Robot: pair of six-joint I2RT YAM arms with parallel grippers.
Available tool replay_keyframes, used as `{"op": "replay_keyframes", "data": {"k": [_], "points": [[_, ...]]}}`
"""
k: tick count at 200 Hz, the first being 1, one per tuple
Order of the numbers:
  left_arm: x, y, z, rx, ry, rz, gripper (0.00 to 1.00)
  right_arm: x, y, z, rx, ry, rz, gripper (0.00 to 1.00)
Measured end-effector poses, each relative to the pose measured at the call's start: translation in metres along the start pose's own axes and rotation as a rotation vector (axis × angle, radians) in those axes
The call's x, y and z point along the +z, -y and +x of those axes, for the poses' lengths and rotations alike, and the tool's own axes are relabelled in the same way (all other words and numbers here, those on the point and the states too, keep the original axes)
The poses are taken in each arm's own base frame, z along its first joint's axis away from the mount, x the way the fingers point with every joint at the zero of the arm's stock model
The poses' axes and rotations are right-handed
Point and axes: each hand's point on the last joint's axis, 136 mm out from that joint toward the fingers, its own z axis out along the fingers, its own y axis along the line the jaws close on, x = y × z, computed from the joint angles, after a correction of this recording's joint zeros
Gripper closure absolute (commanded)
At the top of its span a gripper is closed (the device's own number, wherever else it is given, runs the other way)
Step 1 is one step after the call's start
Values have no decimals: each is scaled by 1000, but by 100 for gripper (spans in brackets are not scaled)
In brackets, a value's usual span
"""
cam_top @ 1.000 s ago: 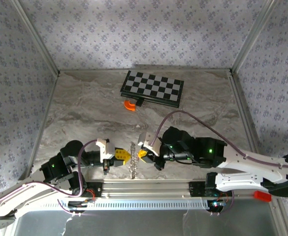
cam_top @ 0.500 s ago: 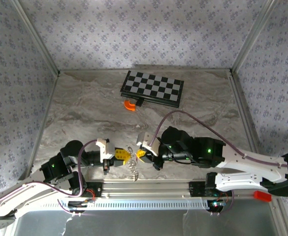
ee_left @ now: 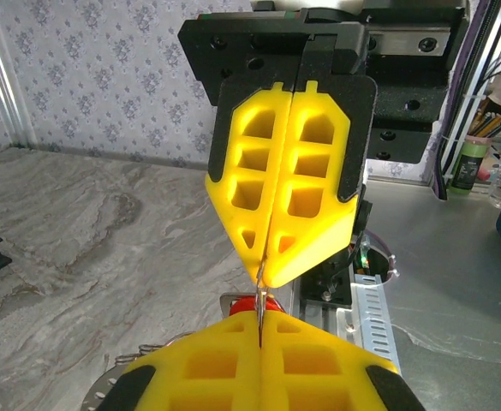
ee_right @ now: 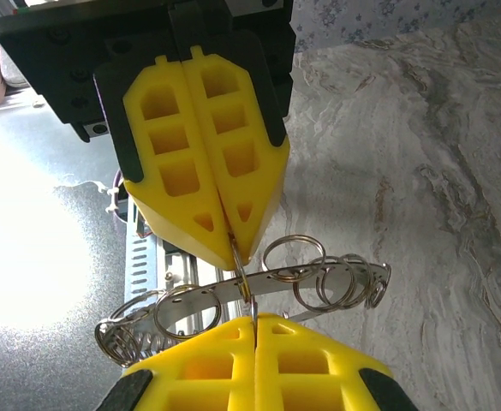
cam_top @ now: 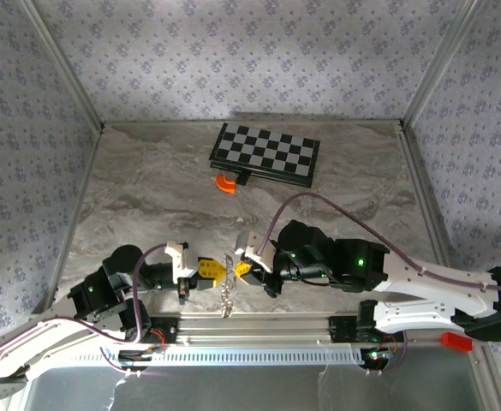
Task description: Put the keys on the keyring
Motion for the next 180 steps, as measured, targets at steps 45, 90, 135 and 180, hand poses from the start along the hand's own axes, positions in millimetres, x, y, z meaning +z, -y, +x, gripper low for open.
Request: {"op": "replay_keyframes", "data": {"k": [45,90,135,180], "points": [[0,0,0,0,0,0,100,-1,0,-1,-1,5,0,100],[0,0,0,0,0,0,100,-6,-1,-7,-4,33,0,100],[0,0,0,0,0,0,100,-8,-2,-8,-5,39,-4,100],[0,0,0,0,0,0,100,-7,-3,-7,-4,37,-11,100]]}}
